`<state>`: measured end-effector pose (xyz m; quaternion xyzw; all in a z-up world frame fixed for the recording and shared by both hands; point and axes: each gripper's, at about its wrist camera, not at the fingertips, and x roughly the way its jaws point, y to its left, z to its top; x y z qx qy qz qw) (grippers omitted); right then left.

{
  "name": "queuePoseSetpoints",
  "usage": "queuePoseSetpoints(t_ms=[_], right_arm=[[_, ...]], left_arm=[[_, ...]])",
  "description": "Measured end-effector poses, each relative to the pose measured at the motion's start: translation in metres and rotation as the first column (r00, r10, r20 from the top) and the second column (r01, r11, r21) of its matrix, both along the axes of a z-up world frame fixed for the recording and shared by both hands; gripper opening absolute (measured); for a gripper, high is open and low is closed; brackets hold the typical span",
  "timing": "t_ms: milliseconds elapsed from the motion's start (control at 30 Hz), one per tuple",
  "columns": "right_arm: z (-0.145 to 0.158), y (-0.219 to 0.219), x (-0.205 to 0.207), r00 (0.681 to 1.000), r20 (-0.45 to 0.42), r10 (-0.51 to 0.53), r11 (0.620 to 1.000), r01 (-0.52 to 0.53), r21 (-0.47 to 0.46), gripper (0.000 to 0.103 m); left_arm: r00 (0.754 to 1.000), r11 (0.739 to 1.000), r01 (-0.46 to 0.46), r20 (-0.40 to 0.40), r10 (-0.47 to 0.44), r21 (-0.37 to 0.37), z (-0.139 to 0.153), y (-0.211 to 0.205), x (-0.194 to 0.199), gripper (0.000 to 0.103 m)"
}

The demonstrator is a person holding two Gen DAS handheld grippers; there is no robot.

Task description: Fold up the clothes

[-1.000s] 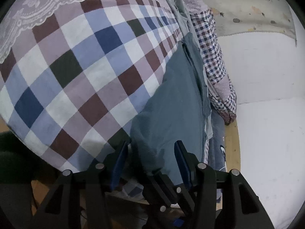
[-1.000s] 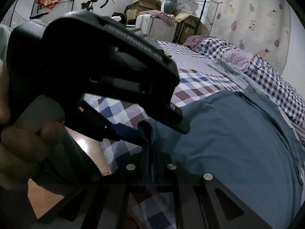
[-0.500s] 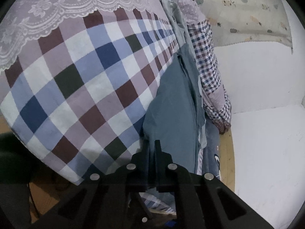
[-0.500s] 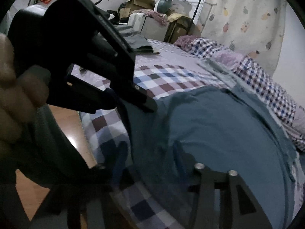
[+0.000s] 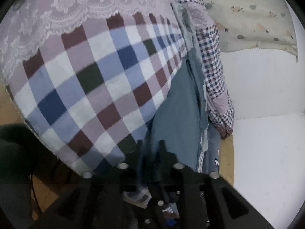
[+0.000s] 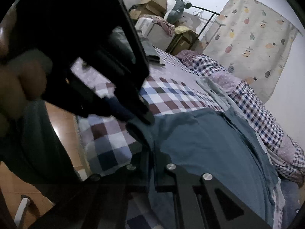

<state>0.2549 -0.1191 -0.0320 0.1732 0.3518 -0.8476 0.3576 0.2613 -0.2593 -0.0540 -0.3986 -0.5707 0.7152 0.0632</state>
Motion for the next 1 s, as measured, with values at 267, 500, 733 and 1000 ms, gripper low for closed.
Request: queuePoseSetpoints(t_ms=[267, 500, 733, 1000], right_arm=[[0.006, -0.002, 0.001, 1.0, -0.012, 0.017, 1.0, -0.017, -0.004, 0.001], [0.003, -0.002, 0.0, 0.999, -0.012, 0.029, 0.999, -0.029, 0.021, 0.002], [-0.004, 0.005, -0.002, 0.998, -0.069, -0.004, 0.998, 0.009, 0.063, 0.052], [-0.017, 0.026, -0.017, 0.974, -0.172, -0.15, 0.982, 0.167, 0.088, 0.06]], left_arm=[[1.0, 1.0, 0.021, 0.006, -0.021, -0.012, -0.001, 0.013, -0.002, 0.044], [0.999, 1.0, 0.022, -0.023, -0.023, -0.004, 0.001, 0.015, -0.004, 0.011], [0.999, 1.0, 0.003, -0.053, -0.003, 0.006, 0.012, 0.009, -0.001, 0.003], [0.991, 0.998, 0.01, -0.132, -0.003, 0.055, 0.032, 0.007, 0.001, 0.003]])
